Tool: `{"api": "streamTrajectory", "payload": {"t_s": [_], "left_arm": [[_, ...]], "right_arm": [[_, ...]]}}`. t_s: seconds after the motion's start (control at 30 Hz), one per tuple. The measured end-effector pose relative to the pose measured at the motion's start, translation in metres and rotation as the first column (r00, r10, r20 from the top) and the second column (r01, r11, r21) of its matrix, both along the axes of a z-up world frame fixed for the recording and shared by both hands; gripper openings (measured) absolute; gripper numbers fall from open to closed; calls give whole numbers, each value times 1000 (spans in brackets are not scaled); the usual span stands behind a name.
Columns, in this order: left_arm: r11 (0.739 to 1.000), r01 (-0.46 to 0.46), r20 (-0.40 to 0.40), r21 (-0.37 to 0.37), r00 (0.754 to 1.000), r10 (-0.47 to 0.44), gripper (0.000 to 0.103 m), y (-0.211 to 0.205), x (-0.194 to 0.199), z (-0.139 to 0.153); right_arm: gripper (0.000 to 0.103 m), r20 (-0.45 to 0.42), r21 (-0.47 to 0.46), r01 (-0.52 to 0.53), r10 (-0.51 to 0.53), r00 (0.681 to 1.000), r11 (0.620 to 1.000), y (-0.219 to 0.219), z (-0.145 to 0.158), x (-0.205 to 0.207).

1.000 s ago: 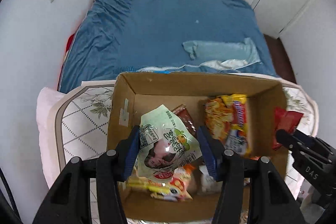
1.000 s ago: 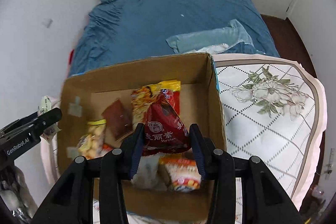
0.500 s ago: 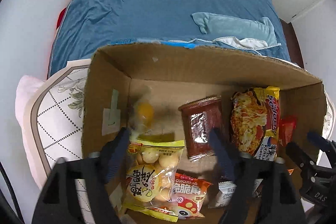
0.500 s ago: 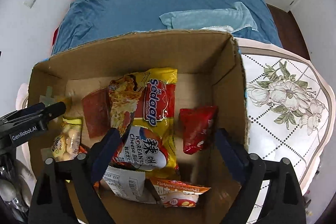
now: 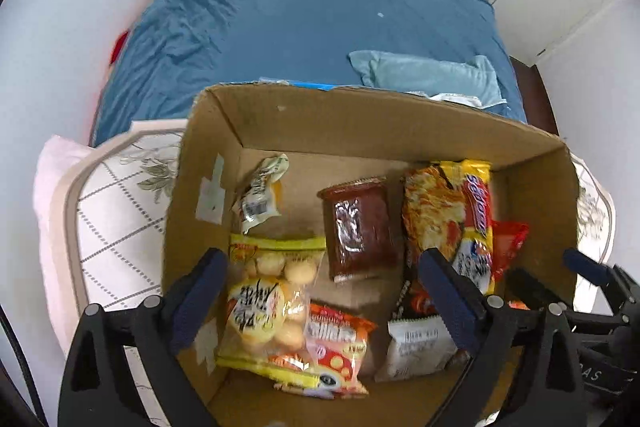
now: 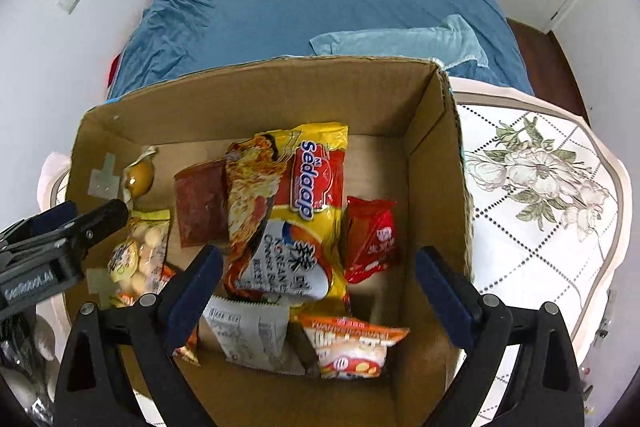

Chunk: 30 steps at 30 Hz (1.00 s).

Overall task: Organize snacks
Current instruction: 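Withdraw both open tools from the box back toward the snack pile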

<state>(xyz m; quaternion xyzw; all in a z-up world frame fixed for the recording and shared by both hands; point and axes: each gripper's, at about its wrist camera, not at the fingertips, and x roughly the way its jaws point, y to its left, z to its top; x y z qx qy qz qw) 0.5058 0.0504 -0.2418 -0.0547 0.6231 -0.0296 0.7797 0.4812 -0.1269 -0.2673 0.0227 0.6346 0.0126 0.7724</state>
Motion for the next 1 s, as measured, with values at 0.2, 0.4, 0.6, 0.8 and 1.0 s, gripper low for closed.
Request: {"api": "streamTrajectory", "payload": {"t_s": [0.2,0.4,0.6,0.8,1.0], "left_arm": [[998,-6,111,66,994,-2,98,-2,-43,32],[997,-29,178,75,984,15,98,2,-85,55],[996,-39,227,85,974,19,98,-1,-126,72],[995,-61,278,73,960,38,98,-2,-165,93],[996,-71,325,58,944,49,98,-6,-199,115]], "right_arm": [[99,82,-13,-16,17,997,1000,9,29,-38],[99,141,-2,-25,25,990,1000,13,50,-79],[99,184,9,-22,20,983,1000,10,70,-112],[99,238,3,-27,25,971,1000,8,90,-151],[99,267,44,-31,18,964,999,2,109,-188]]}}
